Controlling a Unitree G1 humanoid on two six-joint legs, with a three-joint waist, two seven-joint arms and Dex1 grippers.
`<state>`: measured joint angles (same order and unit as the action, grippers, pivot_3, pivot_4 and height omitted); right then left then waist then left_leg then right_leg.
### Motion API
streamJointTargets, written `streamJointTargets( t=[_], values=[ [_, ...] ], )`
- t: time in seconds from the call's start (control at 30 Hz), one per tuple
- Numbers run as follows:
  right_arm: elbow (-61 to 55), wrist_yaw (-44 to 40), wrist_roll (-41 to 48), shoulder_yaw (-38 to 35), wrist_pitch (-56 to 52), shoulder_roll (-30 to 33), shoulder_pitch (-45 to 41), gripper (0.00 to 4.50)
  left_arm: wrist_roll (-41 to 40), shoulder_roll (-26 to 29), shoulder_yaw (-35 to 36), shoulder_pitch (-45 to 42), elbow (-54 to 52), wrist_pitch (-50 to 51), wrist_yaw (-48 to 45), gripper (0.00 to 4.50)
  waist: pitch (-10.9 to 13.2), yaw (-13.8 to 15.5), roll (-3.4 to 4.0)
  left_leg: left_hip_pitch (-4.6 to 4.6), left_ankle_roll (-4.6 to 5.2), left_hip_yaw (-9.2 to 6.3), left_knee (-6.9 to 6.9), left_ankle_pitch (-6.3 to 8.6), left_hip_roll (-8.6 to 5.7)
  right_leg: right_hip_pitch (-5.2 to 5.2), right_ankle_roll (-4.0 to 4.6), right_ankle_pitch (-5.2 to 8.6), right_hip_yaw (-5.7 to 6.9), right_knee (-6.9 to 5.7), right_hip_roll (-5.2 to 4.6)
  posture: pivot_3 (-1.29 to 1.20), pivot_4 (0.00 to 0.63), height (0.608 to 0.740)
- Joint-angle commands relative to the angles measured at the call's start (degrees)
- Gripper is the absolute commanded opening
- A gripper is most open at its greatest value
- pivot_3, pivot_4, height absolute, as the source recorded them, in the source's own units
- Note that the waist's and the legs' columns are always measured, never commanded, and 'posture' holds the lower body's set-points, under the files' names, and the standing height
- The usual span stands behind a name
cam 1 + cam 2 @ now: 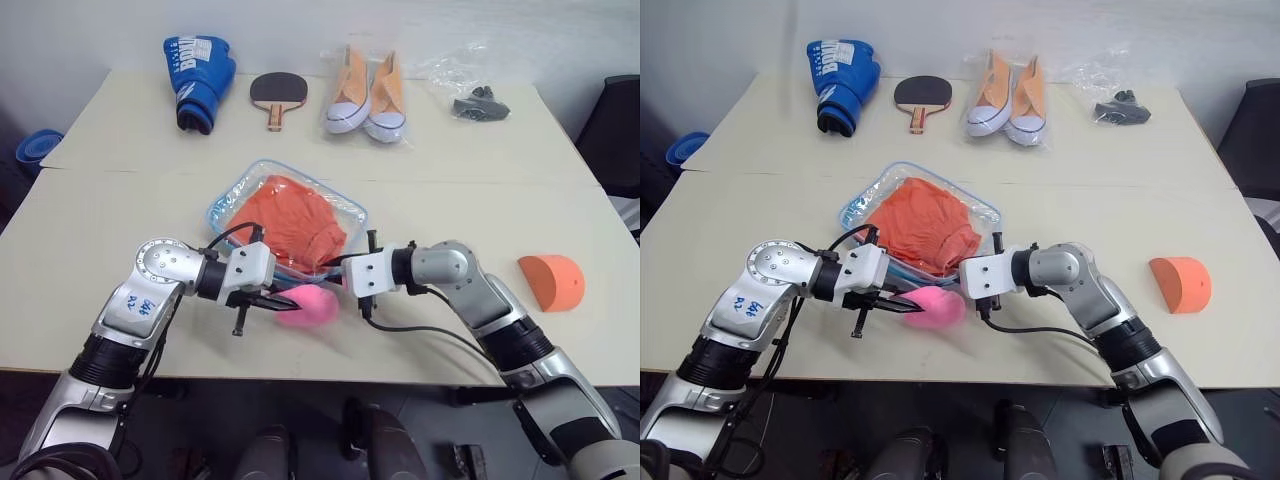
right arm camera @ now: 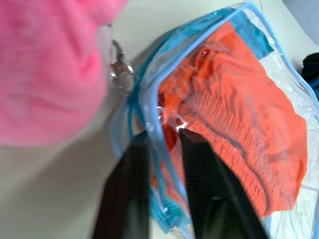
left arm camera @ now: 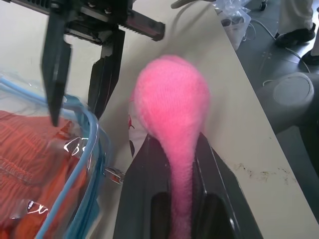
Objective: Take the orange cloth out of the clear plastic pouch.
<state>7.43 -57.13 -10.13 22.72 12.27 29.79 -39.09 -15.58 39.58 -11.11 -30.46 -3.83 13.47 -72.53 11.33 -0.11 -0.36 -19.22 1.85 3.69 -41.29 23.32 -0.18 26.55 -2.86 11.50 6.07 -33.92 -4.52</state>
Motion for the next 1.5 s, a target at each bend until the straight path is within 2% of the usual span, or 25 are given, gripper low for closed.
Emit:
streamJointTargets(
  t=[0.03, 0.2, 0.3, 0.43, 0.63, 0.8, 1.07, 1.2, 1.4, 1.47, 1.5],
  values=[
    [-2.5, -1.4, 2.2, -2.1, 1.6, 2.1, 0.6, 0.01, -1.0, 0.9, 2.3, 0.2, -0.4, -0.1, 0.4, 0.06, 0.0, 0.0, 0.00, 0.00, 0.00, 0.00, 0.00, 0.00, 0.00, 0.00, 0.00, 0.00, 0.00, 0.00, 0.00, 0.00, 0.150, 0.740],
    [-3.3, -1.0, 1.6, -2.8, 2.5, 4.0, 1.9, 0.01, -1.9, 0.5, 3.8, -0.1, 0.3, 1.5, 1.1, 0.06, 0.0, 0.0, 0.00, 0.01, 0.00, 0.00, 0.00, 0.00, 0.01, 0.00, 0.00, 0.00, 0.00, 0.00, 0.00, 0.00, 0.150, 0.740],
    [-4.2, -1.0, 1.5, -3.8, 5.3, 6.8, 3.3, 0.01, -5.9, 0.3, 7.1, -1.5, 1.2, 7.8, 2.6, 0.06, 0.0, 0.1, 0.00, -0.01, 0.00, 0.00, 0.00, 0.00, 0.00, 0.00, 0.00, 0.00, 0.00, 0.01, -0.02, 0.00, 0.150, 0.740],
    [-4.6, -1.4, 2.4, -6.3, 8.8, 11.7, 4.5, 0.01, -9.9, 3.1, 11.6, -3.3, 3.6, 14.0, 2.3, 0.06, 0.0, 0.0, 0.01, -0.01, 0.00, -0.02, 0.00, 0.00, -0.01, 0.00, 0.00, 0.00, 0.01, 0.02, -0.02, 0.00, 0.150, 0.740],
    [-3.1, -2.3, 5.2, -10.5, 13.4, 18.0, 6.5, 0.01, -11.6, 7.5, 16.0, -5.7, 8.6, 17.9, 2.9, 0.06, 0.0, 0.0, 0.02, 0.01, -0.04, -0.01, 0.02, 0.00, 0.02, 0.00, 0.00, 0.00, 0.00, 0.03, 0.00, 0.00, 0.150, 0.740],
    [-3.6, -3.9, 9.1, -13.2, 18.1, 21.9, 9.7, 0.01, -11.8, 9.6, 18.3, -5.2, 12.6, 18.4, 3.3, 0.06, 0.0, 0.1, 0.02, 0.01, -0.04, -0.01, 0.02, 0.00, 0.01, -0.01, 0.00, 0.00, 0.01, 0.04, -0.02, 0.00, 0.150, 0.740],
    [-5.0, -7.4, 16.0, -17.7, 22.8, 28.9, 17.7, 0.01, -8.1, 15.3, 20.8, -9.7, 28.1, 13.8, 4.1, 0.06, 0.0, 0.1, 0.05, 0.01, -0.06, 0.02, 0.02, 0.00, 0.03, -0.01, 0.00, 0.00, 0.02, 0.05, 0.00, 0.00, 0.150, 0.740],
    [-5.3, -7.4, 16.9, -18.9, 22.3, 29.6, 19.3, 0.01, -7.0, 15.5, 20.4, -11.6, 32.4, 11.8, 4.9, 0.06, 0.0, 0.1, 0.05, 0.03, -0.06, 0.05, 0.02, 0.00, 0.02, -0.01, 0.00, 0.00, 0.02, 0.04, 0.00, 0.00, 0.150, 0.740],
    [-8.0, -5.4, 16.8, -18.3, 18.1, 27.3, 19.7, 0.01, -9.1, 12.0, 18.8, -5.2, 23.3, 13.8, 4.1, 0.06, 0.0, 0.1, 0.05, 0.03, -0.07, 0.05, 0.01, 0.01, 0.03, -0.01, 0.00, 0.00, -0.01, 0.02, -0.02, 0.00, 0.150, 0.740],
    [-8.6, -4.9, 16.9, -18.4, 16.3, 26.8, 19.6, 0.45, -9.2, 11.3, 19.1, -4.2, 22.7, 14.2, 4.6, 0.06, 0.0, 0.1, 0.05, 0.02, -0.07, 0.04, -0.01, 0.01, 0.03, -0.01, 0.00, 0.00, -0.01, 0.01, -0.02, 0.00, 0.150, 0.740],
    [-9.1, -4.5, 16.9, -18.5, 15.3, 26.6, 19.6, 0.63, -9.2, 11.0, 19.3, -3.8, 22.5, 14.4, 5.0, 0.40, 0.0, 0.1, 0.05, 0.02, -0.07, 0.04, -0.01, 0.01, 0.03, -0.01, 0.00, 0.00, -0.01, 0.00, -0.02, 0.00, 0.150, 0.740]
  ],
)
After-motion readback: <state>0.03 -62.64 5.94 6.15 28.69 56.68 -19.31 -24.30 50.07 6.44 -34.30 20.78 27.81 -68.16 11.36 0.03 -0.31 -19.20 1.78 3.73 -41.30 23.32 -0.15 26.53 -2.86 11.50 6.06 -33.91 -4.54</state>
